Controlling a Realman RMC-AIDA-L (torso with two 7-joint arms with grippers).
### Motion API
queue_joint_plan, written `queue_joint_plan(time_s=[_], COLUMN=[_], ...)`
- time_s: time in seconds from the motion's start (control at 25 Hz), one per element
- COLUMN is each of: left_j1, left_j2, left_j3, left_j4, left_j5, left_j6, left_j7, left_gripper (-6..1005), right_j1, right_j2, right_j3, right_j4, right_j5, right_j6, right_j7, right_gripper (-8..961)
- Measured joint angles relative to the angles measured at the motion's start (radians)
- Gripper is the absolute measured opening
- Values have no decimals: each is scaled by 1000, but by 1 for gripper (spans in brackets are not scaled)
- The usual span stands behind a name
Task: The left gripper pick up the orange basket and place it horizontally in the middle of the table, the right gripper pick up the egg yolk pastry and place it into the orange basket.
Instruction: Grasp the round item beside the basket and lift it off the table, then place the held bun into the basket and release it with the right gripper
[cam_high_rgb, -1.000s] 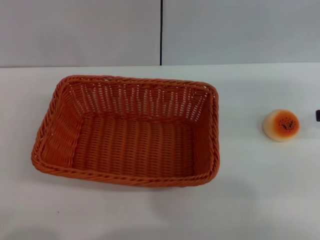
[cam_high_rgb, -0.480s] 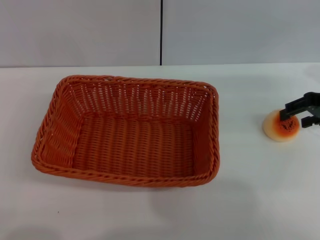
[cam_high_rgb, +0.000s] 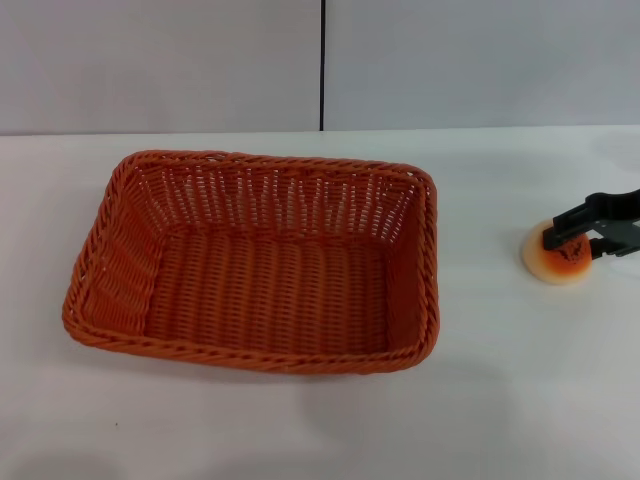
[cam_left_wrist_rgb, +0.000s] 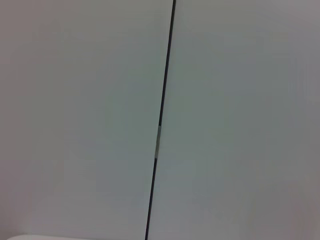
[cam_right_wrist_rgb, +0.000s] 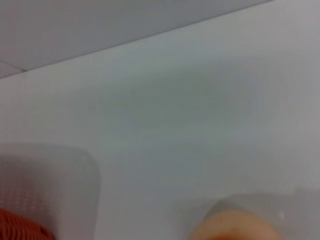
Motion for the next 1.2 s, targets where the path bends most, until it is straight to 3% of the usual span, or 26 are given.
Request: queue_joint_plan(time_s=[0.2, 0.68, 0.88, 0.92, 1.04, 1.12, 1.2], left_j1=[0, -5, -14, -15, -20, -24, -25], left_j2=[7, 14, 14, 14, 10, 7, 5], left_j3=[0, -3, -4, -4, -4, -4, -4], left_j4=[-12, -27, -29, -29, -29, -29, -29], left_j5=[-2, -2, -2, -2, -2, -2, -2], left_j6=[-4, -24, -36, -37, -43, -48, -49], left_j7=[0, 1, 1, 1, 1, 1, 1], left_gripper=[813, 813, 813, 813, 813, 813, 813], right_j1=[5, 0, -24, -34, -45, -49, -43], right_j2=[6, 11, 14, 17, 15, 9, 7], right_j3=[-10, -10, -9, -6, -6, -13, -12], right_j4=[-9, -59, -200, -256, -278, -228, -187], right_j5=[0, 59, 203, 293, 411, 573, 615], right_j6=[0, -33, -138, -163, -176, -169, -163], right_j7=[-5, -6, -1, 1, -5, -52, -74], right_gripper=[618, 252, 207, 200, 181, 168, 158])
